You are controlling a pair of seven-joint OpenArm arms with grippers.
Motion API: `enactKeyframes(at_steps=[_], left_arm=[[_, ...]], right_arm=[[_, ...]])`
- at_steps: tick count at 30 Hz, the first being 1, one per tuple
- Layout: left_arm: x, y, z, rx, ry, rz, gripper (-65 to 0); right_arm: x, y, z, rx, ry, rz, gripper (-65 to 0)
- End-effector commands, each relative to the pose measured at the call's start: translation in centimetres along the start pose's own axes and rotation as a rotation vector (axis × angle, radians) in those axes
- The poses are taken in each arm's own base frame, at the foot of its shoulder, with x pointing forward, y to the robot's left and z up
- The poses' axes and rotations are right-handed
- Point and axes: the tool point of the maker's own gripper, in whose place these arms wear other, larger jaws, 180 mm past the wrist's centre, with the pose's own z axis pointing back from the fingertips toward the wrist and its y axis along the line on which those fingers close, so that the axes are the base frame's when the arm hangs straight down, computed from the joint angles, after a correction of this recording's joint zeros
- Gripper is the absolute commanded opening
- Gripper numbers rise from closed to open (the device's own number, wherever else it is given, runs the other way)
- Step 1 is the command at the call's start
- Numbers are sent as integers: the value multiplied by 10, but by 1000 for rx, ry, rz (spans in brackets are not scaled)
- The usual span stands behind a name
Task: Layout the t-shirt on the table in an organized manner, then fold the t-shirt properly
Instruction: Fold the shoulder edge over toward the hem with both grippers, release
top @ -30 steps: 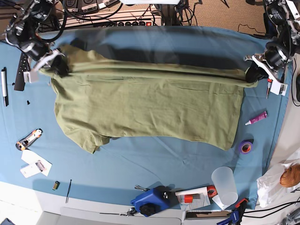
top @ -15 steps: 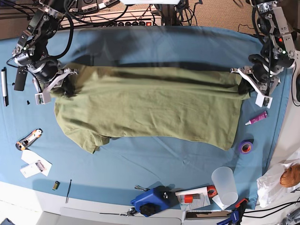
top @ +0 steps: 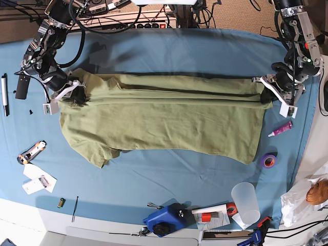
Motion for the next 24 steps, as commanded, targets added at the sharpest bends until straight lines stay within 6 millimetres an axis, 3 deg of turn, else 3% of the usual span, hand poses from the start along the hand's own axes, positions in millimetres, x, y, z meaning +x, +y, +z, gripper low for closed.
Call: enactKeyframes(at_steps=[1, 10, 17, 18, 21, 24], left_arm=[[15, 3, 1, 1, -43, -19, -650], [36, 5, -11, -23, -75, -25, -650], [33, 5, -13, -30, -68, -26, -650], [33, 3, -13, -41, -68, -41, -632], [34, -2, -12, -66, -74, -59, -436], [39, -3, -12, -73, -95, -2, -390]], right_arm=[[25, -3, 4, -10, -72, 28, -650], [46, -5, 3, -26, -125, 51, -650], [44, -5, 2, -26, -114, 51, -650], [43, -5, 2, -26, -114, 51, -650], [44, -5, 2, -26, -118, 51, -499], [49, -4, 3, -23, -139, 51, -459]])
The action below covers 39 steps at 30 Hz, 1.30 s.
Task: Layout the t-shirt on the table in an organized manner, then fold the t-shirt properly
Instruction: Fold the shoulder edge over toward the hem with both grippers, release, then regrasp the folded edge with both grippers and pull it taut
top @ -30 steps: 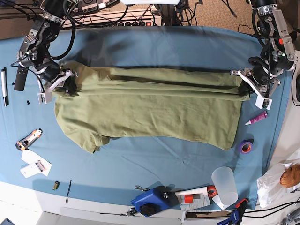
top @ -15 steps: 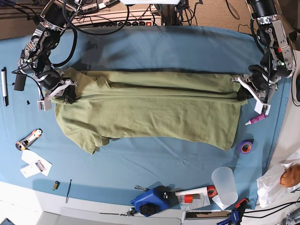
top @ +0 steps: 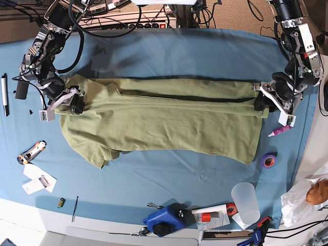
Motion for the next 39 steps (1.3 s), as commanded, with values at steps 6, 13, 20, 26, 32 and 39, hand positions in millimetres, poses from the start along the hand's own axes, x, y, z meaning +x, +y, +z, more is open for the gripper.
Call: enactKeyframes(at_steps=[6, 13, 20, 26, 32, 39], left_arm=[[25, -10, 12, -36, -41, 43, -390], [33, -13, 39, -20, -37, 7, -390], [10, 1, 56, 18, -14, 53, -390], [-17, 20, 79, 47, 27, 135, -390], [-18, 41, 110, 76, -37, 155, -390], [-16, 47, 117, 90, -53, 171, -390]], right_arm=[[54, 2, 15, 49, -165, -35, -460], [90, -20, 69, -38, -313, -26, -461], [78, -45, 100, -106, -334, -69, -461], [43, -56, 117, -126, -256, -105, -461], [10, -74, 141, -198, -188, -152, -460], [-27, -71, 142, -202, -56, -154, -458]])
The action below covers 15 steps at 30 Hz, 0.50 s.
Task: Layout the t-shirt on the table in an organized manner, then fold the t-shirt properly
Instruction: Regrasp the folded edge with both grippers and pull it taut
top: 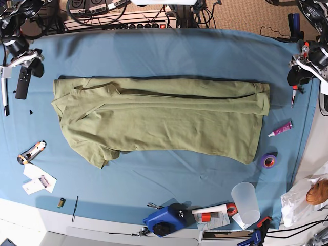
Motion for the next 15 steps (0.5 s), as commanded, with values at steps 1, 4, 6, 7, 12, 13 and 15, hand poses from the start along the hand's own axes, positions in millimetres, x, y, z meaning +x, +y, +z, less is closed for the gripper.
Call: enactKeyframes(at_steps=[1, 4, 6, 7, 12, 13, 15], left_arm=[[12, -3, 4, -11, -38, -24, -390], [12, -3, 4, -10, -37, -24, -390], [14, -3, 4, -10, -49, -24, -390], [15, -3, 4, -10, -52, -24, -390], [15, -3, 4, -10, -52, -24, -390], [15, -3, 4, -10, -52, -24, -390], [15, -3, 4, -11, -52, -24, -390]], right_arm=[[15, 2, 3, 9, -42, 27, -458], [14, 0, -5, -10, -51, 26, -458], [16, 0, -16, 3, -76, -24, -458], [13, 1, -24, 21, -71, -48, -459], [-2, 18, -64, 158, -30, -183, -459], [-4, 26, -69, 201, -25, -198, -459], [-7, 36, -77, 260, -7, -236, -459]])
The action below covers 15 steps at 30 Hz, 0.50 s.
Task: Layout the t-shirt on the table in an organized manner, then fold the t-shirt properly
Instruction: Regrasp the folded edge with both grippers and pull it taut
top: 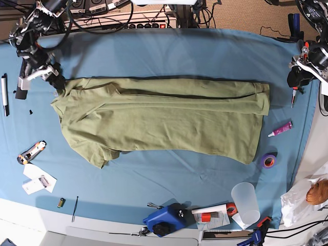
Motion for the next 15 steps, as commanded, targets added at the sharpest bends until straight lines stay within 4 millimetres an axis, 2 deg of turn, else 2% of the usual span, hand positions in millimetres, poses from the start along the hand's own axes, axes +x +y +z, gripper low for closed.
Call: enactKeyframes(at_steps=[1, 5, 12, 15], left_arm=[[12, -3, 4, -9, -38, -25, -390], [9, -5, 2, -15, -38, -11, -390], [4, -8, 0, -24, -34, 10, -390], [0, -15, -8, -51, -29, 14, -390]], right_arm=[[8, 2, -1, 9, -4, 16, -459], [1, 7, -8, 32, 22, 12, -459], [-3, 10, -5, 55, 45, -3, -459], [-2, 10, -6, 55, 43, -2, -459]])
